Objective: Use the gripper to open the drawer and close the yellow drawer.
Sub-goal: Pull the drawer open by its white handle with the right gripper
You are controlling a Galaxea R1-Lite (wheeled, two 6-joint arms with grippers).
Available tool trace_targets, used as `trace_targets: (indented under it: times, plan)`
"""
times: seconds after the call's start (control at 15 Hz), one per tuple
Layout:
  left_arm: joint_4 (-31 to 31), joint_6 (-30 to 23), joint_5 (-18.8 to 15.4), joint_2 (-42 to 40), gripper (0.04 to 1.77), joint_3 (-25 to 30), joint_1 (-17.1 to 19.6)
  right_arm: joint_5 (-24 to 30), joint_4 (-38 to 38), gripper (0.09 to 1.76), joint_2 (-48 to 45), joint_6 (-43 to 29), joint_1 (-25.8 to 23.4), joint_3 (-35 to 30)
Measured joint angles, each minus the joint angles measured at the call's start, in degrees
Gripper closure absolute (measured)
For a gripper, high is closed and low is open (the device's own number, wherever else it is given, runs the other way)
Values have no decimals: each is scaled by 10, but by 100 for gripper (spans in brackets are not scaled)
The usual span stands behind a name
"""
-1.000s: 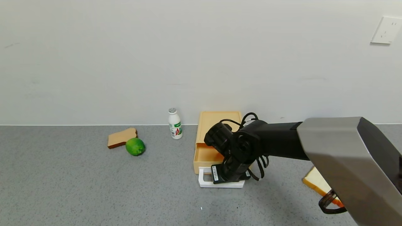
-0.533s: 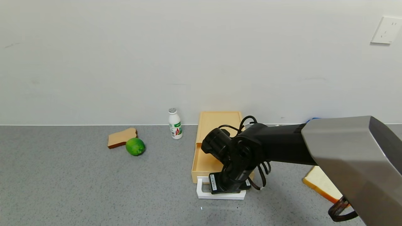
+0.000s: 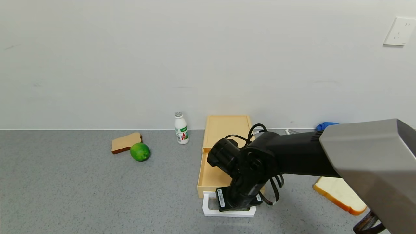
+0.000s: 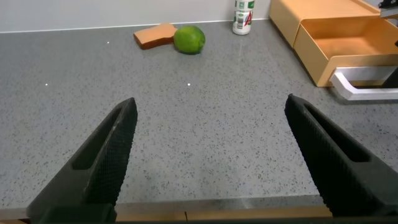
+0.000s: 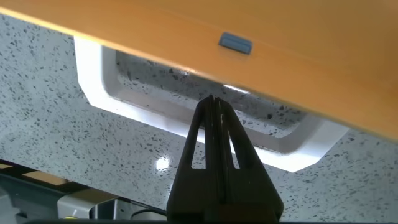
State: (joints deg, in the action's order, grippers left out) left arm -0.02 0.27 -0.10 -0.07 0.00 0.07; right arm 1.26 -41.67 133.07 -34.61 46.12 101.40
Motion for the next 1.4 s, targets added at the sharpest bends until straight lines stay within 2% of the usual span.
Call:
trace_targets:
  times: [0.8, 1.13, 1.4]
  plan:
    - [0, 0, 0, 0, 9, 0, 0, 3, -2, 173, -51, -9, 32, -54]
    - [0, 0, 0, 0, 9, 0, 0, -2, 3, 173, -99, -2, 32, -63]
    - [0, 0, 0, 0, 9, 0, 0, 9, 15, 173, -157, 35, 5, -77]
